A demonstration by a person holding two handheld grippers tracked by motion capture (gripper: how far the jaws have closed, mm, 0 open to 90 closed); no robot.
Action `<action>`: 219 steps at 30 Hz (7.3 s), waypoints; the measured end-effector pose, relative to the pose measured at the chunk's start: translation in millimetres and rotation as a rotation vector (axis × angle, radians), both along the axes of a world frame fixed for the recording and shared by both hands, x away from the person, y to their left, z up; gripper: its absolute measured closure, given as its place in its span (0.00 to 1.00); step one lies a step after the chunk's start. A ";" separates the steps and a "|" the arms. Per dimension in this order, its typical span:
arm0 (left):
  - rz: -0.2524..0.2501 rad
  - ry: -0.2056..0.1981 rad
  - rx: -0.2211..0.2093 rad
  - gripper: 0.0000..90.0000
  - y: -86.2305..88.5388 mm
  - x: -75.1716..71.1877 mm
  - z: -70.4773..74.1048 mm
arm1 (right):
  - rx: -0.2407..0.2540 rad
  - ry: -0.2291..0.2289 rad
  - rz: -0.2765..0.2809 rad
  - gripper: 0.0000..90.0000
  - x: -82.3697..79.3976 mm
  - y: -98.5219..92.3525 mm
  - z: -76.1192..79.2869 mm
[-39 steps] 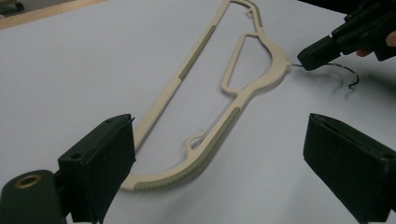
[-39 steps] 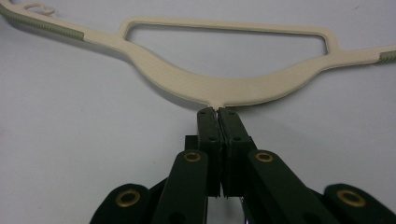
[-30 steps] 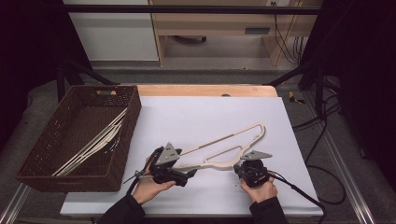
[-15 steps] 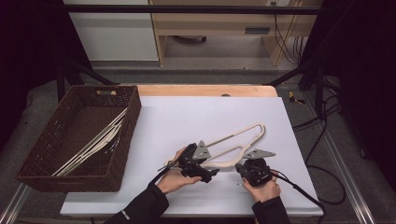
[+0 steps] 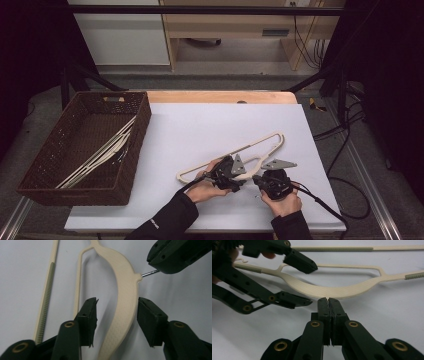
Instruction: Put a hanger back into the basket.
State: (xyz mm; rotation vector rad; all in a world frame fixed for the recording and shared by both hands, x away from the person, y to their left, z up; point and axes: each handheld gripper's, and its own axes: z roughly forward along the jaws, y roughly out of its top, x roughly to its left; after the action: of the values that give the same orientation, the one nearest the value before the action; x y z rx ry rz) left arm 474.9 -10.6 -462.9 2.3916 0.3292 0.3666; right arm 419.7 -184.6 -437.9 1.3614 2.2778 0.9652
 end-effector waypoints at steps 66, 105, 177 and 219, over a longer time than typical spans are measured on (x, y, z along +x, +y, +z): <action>0.280 -0.050 -0.247 0.95 109.4 14.8 87.8 | 0.149 -0.307 -0.028 0.09 -5.2 -73.8 8.0; 0.283 -0.210 -0.344 0.95 250.7 -32.6 240.8 | 0.158 -0.321 -0.043 0.03 -8.6 -77.0 12.3; 0.595 0.008 -0.009 0.88 417.5 20.3 87.8 | 0.153 -0.327 -0.007 0.02 -8.6 -72.8 12.1; 0.489 -0.155 -0.557 0.09 311.0 -66.4 130.2 | 0.203 -0.369 0.031 0.02 -15.4 -70.9 23.4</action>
State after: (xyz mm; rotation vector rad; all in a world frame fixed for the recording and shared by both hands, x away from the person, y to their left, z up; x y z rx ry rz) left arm 408.5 300.4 -332.7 1.7104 0.8302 0.5882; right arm 404.2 -255.6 -414.5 1.1099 1.9715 1.3631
